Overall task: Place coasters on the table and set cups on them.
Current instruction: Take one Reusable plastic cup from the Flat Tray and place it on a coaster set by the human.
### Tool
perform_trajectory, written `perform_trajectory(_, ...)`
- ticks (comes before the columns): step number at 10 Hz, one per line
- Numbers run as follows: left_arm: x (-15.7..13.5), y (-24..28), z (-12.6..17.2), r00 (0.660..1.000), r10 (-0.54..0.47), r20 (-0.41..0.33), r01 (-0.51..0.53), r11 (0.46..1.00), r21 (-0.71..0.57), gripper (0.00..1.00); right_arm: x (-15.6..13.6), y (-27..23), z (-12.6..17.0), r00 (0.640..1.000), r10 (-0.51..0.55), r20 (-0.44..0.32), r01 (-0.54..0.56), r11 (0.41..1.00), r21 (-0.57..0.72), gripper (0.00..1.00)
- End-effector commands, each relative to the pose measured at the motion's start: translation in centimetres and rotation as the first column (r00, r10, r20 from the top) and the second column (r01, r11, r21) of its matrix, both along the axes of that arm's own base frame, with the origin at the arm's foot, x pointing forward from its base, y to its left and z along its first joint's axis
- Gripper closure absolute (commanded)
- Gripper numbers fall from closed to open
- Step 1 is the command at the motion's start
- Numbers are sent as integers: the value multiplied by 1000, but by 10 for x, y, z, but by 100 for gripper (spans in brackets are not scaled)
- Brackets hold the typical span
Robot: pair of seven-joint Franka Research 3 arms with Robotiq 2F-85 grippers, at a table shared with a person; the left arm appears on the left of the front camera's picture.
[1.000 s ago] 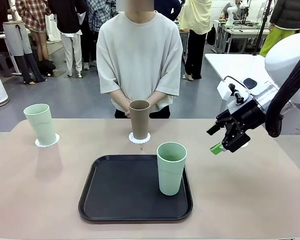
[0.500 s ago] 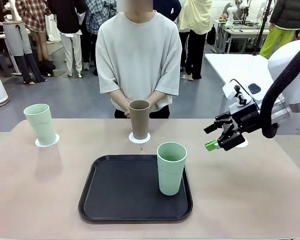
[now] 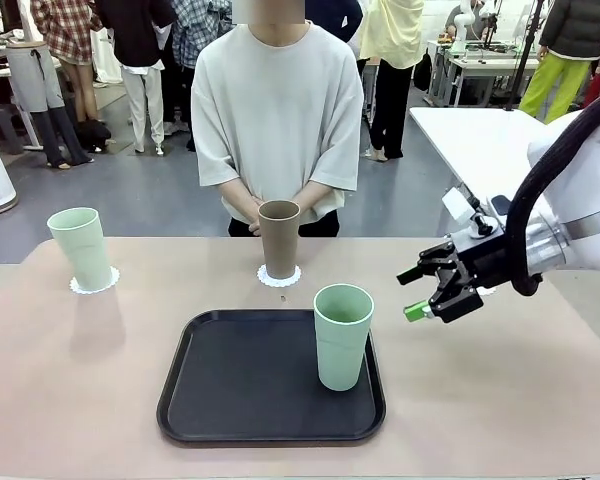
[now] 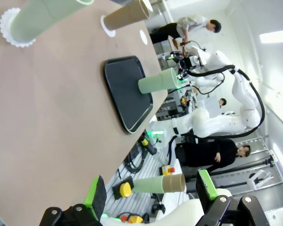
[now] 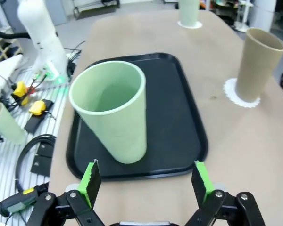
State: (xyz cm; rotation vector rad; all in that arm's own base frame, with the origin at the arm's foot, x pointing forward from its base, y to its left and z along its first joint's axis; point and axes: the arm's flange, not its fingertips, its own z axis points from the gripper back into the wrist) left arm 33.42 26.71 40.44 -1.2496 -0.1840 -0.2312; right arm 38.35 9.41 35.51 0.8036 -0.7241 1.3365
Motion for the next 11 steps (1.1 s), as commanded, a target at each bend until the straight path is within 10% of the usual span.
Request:
perform_trajectory(1,0,1,3,1000,0,1,0,1000,0,0,-11,-4,-17,997,65,-44,-65,998,10,0)
perform_trajectory(11,0,1,3,1000,0,1,0,1000,0,0,-15,15,-53,994,113,12,-113,980,161,0)
